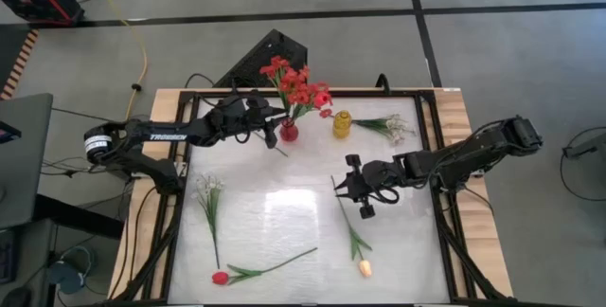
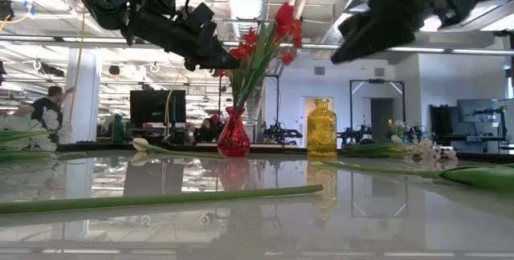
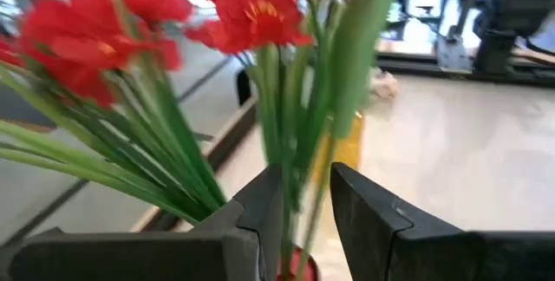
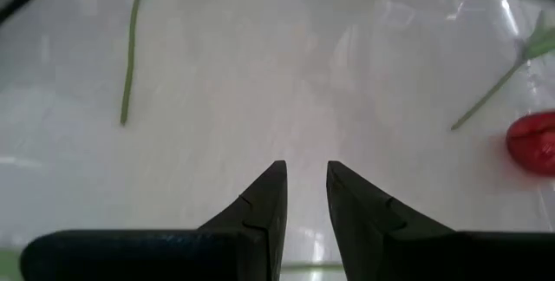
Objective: Sort flowers into vase by color
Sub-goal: Put the top red tulip into the red vase
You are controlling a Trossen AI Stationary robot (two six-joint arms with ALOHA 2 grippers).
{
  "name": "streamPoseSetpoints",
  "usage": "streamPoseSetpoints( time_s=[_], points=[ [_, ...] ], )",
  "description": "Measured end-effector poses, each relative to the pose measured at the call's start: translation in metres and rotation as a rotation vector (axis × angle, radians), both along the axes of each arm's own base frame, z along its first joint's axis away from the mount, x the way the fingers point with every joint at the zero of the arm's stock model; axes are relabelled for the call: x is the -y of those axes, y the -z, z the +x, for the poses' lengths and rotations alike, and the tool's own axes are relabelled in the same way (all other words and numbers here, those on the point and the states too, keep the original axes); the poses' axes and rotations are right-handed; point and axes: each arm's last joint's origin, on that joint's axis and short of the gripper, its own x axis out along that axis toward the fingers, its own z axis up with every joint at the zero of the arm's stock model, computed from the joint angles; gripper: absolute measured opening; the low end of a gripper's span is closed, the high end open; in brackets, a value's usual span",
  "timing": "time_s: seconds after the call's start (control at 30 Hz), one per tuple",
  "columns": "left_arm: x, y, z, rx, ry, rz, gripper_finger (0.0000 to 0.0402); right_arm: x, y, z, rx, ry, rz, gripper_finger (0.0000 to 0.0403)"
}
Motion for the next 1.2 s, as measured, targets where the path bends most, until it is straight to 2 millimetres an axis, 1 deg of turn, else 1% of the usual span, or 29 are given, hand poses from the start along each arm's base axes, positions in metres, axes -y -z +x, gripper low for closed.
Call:
streamPoseSetpoints(
  time_s=[0.17,0.3,0.53,0.6,0.7,0.87,0.97,1.07,1.2],
  points=[
    [0.01,-0.003,0.0,-0.016,0.064,0.0,0.0089,0.007,-0.024,0.009,0.034,0.052,-0.01,0.0111],
    [0.02,-0.009,-0.003,-0.041,0.072,0.04,0.0089,0.019,-0.041,0.013,0.043,0.195,-0.086,0.0111],
    [0.039,-0.022,-0.01,-0.042,0.117,0.066,0.0089,0.046,-0.074,0.021,0.143,0.441,-0.234,0.0106],
    [0.045,-0.024,-0.011,-0.04,0.132,0.044,0.0089,0.056,-0.08,0.022,0.176,0.493,-0.253,0.0102],
    [0.055,-0.023,-0.011,-0.057,0.163,0.006,0.0089,0.069,-0.084,0.024,0.213,0.54,-0.258,0.0099],
    [0.072,-0.016,-0.009,-0.118,0.197,-0.058,0.0089,0.086,-0.085,0.023,0.219,0.587,-0.254,0.0098],
    [0.083,-0.011,-0.008,-0.164,0.189,-0.069,0.0089,0.089,-0.085,0.022,0.212,0.577,-0.245,0.0097],
    [0.093,-0.008,-0.006,-0.19,0.18,-0.057,0.0089,0.082,-0.087,0.019,0.188,0.542,-0.249,0.0097],
    [0.101,-0.001,-0.003,-0.233,0.139,-0.033,0.0089,0.075,-0.107,0.016,0.236,0.496,-0.287,0.0097]
  ],
)
